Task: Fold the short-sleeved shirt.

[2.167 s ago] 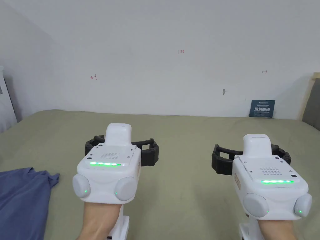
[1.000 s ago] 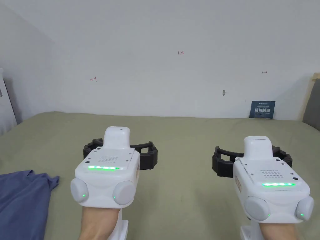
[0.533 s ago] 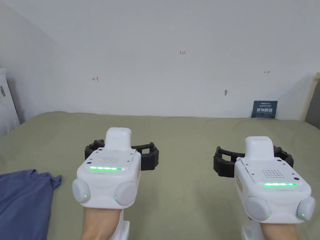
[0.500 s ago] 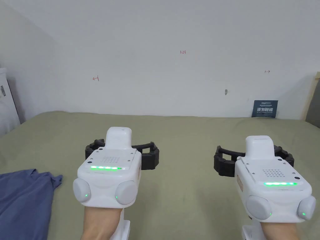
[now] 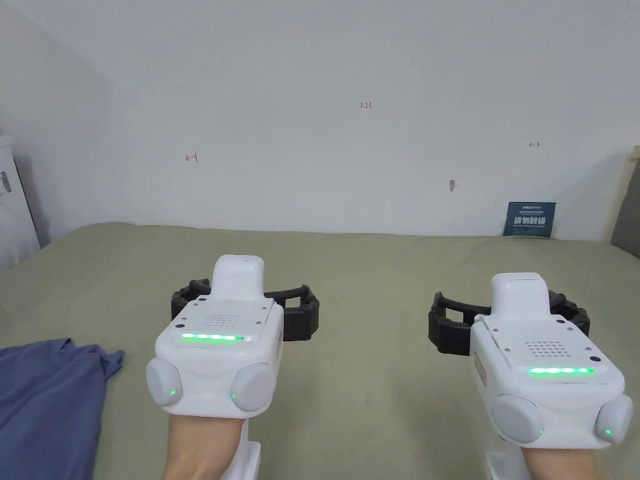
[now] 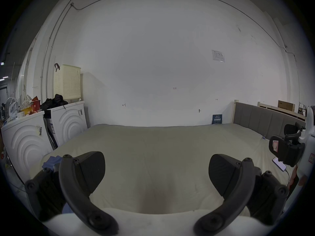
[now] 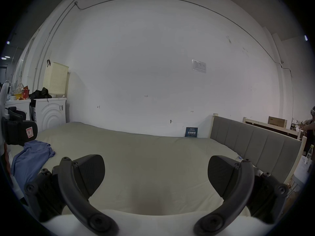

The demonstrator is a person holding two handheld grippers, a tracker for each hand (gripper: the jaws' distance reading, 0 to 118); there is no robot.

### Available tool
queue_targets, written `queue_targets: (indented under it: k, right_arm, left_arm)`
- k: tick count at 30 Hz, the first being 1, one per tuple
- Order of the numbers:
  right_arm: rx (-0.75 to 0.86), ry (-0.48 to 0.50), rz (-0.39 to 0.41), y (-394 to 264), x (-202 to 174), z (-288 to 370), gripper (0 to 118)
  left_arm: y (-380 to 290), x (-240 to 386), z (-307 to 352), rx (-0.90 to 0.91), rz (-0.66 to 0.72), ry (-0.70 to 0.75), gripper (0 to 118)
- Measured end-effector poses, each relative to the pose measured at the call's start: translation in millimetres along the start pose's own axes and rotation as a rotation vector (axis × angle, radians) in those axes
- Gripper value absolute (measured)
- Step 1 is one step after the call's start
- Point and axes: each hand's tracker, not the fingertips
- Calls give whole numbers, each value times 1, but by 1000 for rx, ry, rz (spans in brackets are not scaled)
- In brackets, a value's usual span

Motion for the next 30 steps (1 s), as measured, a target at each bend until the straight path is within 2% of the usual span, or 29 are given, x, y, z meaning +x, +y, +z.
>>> queue_targets:
  k: [30]
  right_arm:
    - [5, 3, -2, 0, 0, 0, 118]
  left_arm:
    - [2, -1, 3, 12, 1, -1, 118]
